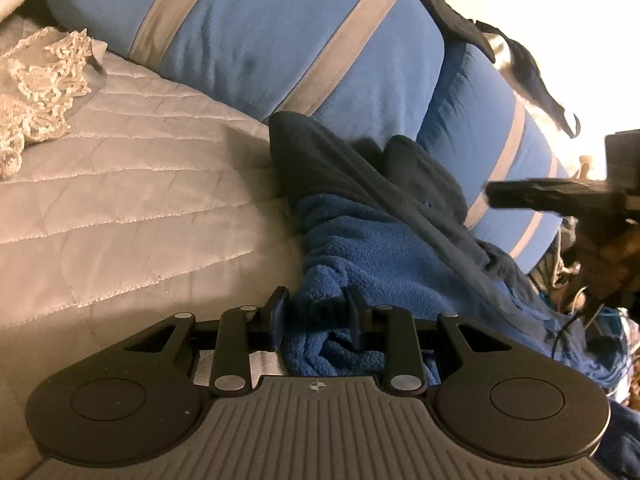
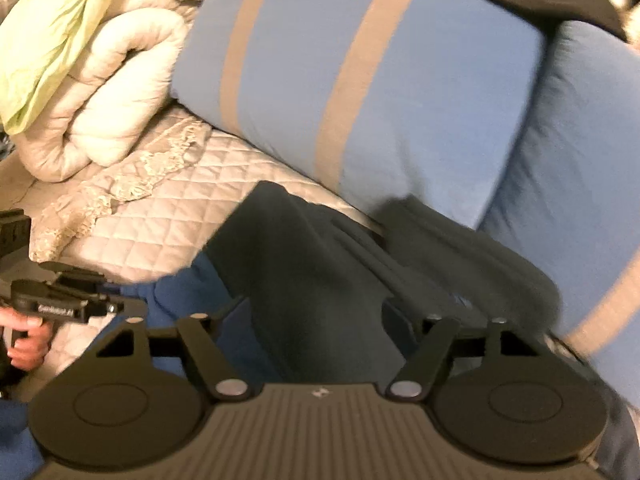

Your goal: Fold clothes

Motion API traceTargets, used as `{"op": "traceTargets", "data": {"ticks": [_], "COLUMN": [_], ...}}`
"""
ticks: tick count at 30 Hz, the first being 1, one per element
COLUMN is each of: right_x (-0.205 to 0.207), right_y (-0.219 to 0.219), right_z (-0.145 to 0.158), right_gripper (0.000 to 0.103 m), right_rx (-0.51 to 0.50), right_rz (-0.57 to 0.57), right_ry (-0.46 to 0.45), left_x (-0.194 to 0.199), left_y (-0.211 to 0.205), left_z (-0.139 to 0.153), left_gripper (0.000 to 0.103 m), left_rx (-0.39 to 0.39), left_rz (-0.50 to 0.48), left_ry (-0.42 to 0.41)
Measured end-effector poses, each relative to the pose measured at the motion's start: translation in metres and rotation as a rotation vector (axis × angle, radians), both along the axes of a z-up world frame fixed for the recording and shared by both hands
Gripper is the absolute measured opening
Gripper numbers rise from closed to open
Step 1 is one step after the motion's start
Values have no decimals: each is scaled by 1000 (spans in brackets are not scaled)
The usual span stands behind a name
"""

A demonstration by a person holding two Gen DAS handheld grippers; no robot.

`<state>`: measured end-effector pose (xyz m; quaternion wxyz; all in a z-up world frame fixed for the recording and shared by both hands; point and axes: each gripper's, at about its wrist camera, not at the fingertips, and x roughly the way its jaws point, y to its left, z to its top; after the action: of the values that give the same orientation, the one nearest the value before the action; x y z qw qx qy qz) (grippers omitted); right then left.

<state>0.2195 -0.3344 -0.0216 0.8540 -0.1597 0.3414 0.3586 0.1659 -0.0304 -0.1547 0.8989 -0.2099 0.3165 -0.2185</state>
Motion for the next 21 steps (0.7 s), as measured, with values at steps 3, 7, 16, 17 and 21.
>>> {"op": "traceTargets", "data": {"ticks": [3,7,16,17,21], "right_x": [17,39,85,89,102], "right_y": [21,50,110,117,145], "right_z": [-6,-16,-49,-52,-63], "right_gripper": [76,76,77,77,76], "right_rx": [7,49,150,155,153], "right_rz": [17,24,36,37,57], "right_ry": [1,16,52,49,52], "left_x": [0,0,5,6,10], "left_y": [0,1,12,14,20], "left_z": [0,-1,-3,-3,-3], "left_gripper": [31,31,34,36,38], "left_rx": [-5,-13,-109,-133,-197], "left_rz": [1,1,-12,-15,-22], "left_ry": [-3,-4,30,40,74]}}
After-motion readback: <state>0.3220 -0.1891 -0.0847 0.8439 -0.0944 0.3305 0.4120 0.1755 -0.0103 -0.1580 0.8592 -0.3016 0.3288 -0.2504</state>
